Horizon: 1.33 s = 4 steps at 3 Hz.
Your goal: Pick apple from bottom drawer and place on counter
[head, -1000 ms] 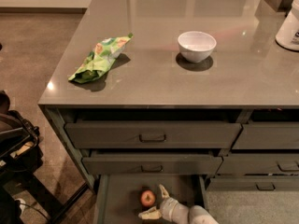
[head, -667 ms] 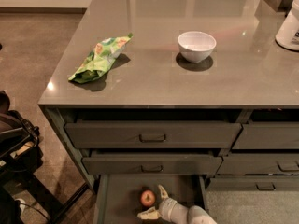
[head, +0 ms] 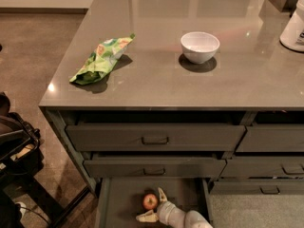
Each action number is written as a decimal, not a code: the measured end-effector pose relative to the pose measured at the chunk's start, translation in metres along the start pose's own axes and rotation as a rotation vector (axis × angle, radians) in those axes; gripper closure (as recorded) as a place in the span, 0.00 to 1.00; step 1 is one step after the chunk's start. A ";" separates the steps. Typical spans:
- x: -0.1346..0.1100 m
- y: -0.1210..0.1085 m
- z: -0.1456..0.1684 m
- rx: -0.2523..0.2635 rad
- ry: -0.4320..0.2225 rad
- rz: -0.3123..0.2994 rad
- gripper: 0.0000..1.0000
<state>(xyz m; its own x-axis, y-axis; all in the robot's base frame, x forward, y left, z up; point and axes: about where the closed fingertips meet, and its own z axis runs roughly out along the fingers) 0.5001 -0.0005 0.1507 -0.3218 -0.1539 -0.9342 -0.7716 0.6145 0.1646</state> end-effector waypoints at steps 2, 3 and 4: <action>0.007 -0.002 0.014 0.041 -0.009 0.001 0.16; 0.007 -0.002 0.014 0.041 -0.009 0.001 0.39; 0.007 -0.002 0.014 0.041 -0.009 0.001 0.62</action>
Offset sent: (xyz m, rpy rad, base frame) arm 0.0060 0.0068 -0.0092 -0.0058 -0.0093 -0.0322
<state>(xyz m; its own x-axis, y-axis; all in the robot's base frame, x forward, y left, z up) 0.5073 0.0082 0.1394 -0.3178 -0.1467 -0.9367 -0.7480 0.6460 0.1525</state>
